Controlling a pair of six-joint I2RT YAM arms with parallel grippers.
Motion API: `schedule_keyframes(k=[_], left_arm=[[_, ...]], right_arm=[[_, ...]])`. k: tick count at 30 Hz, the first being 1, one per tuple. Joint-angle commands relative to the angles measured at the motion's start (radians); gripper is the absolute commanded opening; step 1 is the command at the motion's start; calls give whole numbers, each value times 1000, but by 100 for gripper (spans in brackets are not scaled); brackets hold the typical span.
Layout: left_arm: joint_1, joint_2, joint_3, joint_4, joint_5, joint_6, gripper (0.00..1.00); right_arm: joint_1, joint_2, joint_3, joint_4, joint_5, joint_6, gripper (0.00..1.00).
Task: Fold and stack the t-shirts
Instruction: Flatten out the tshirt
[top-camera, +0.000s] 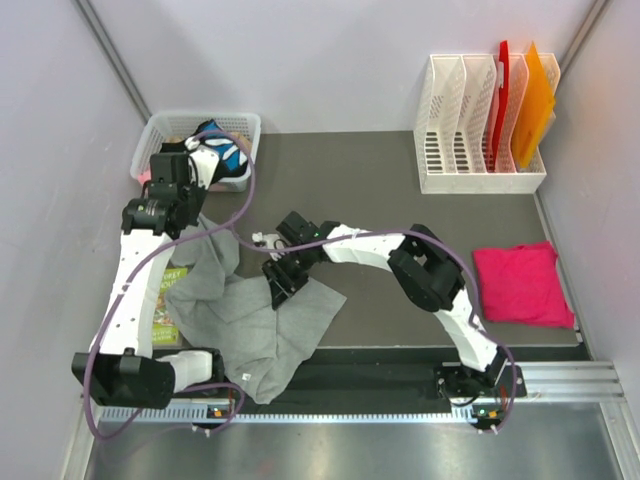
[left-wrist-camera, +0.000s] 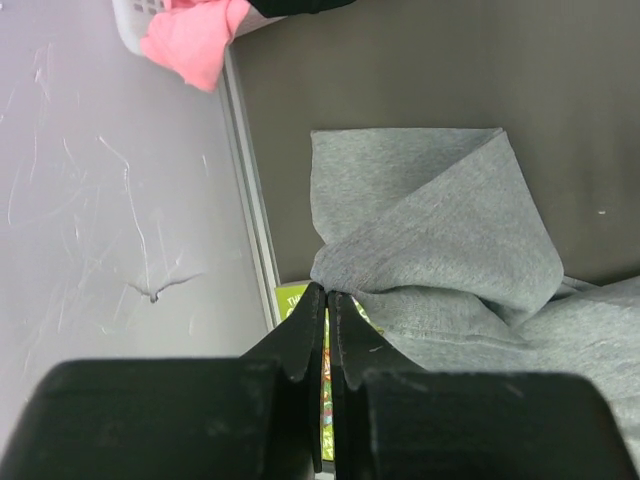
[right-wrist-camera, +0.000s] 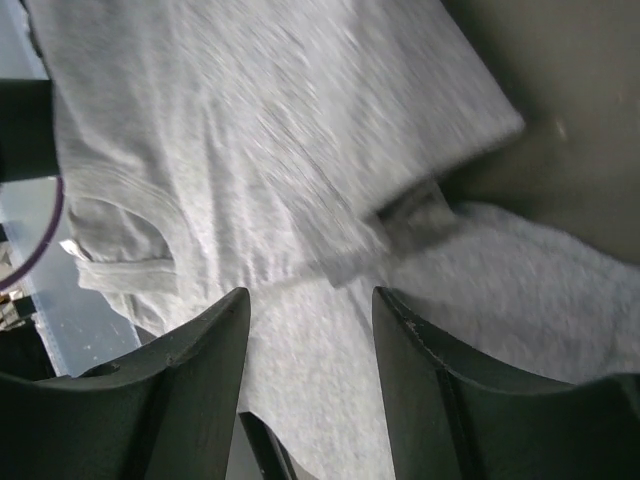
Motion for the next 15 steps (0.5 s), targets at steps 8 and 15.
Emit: schedule_keyframes(k=[8, 15], left_arm=[[5, -70, -9, -38, -21, -87, 0], [5, -79, -15, -47, -15, -77, 0]], right_arm=[[-32, -118, -82, 71, 18, -50, 52], [-37, -56, -31, 94, -8, -20, 49]])
